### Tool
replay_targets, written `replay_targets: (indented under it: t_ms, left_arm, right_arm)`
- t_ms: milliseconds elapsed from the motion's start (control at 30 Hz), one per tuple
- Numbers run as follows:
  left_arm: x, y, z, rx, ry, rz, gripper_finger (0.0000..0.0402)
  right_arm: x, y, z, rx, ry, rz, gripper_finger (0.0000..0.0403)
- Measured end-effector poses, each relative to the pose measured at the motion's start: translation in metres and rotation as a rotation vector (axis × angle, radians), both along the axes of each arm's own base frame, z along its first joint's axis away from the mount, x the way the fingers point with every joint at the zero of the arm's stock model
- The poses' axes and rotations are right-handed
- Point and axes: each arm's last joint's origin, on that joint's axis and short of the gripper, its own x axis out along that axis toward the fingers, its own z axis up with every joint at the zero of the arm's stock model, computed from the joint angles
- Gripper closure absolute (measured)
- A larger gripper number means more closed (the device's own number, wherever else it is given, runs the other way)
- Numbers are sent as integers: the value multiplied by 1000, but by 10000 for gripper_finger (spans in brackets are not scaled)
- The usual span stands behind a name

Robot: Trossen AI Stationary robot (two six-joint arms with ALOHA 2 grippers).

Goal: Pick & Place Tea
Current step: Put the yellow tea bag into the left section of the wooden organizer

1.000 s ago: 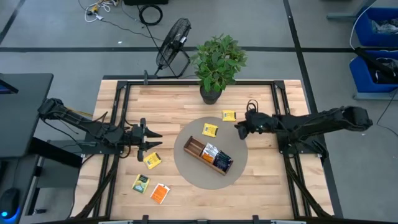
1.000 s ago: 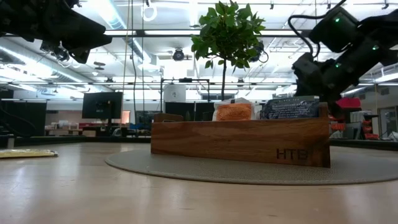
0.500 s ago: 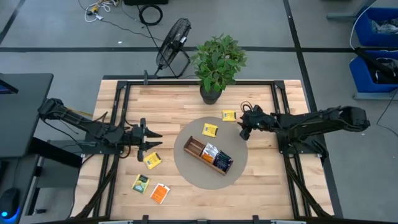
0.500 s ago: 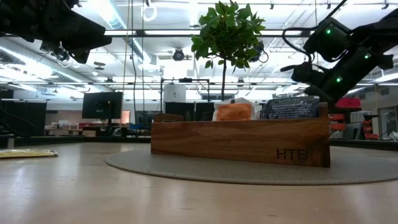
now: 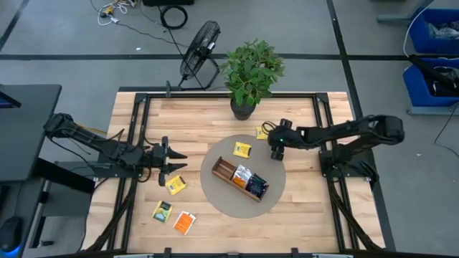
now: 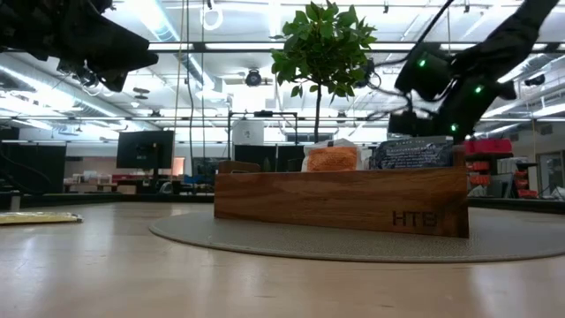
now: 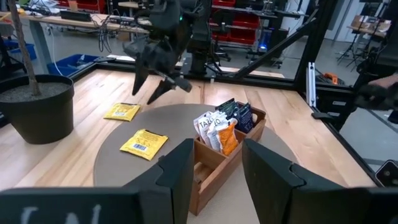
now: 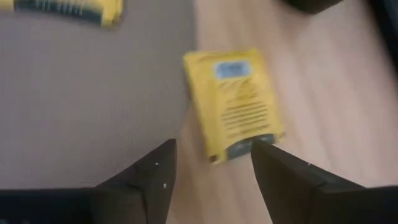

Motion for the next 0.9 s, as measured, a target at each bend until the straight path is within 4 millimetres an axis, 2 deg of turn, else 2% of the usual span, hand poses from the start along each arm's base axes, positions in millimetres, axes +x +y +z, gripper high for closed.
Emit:
replay_targets:
  t_ms: [200, 467, 733, 900]
  left_arm:
    - [0, 0, -2, -5, 22, 0, 262]
    - [0, 0, -2, -6, 22, 0, 262]
    - [0, 0, -3, -4, 26, 1, 262]
    - [0, 0, -3, -5, 26, 1, 262]
  right_arm:
    - [12, -8, -11, -9, 90, 43, 185]
    - [23, -14, 3, -25, 139, 79, 185]
    - [16, -30, 2, 38, 174, 126, 185]
    - [16, -42, 3, 47, 131, 160, 185]
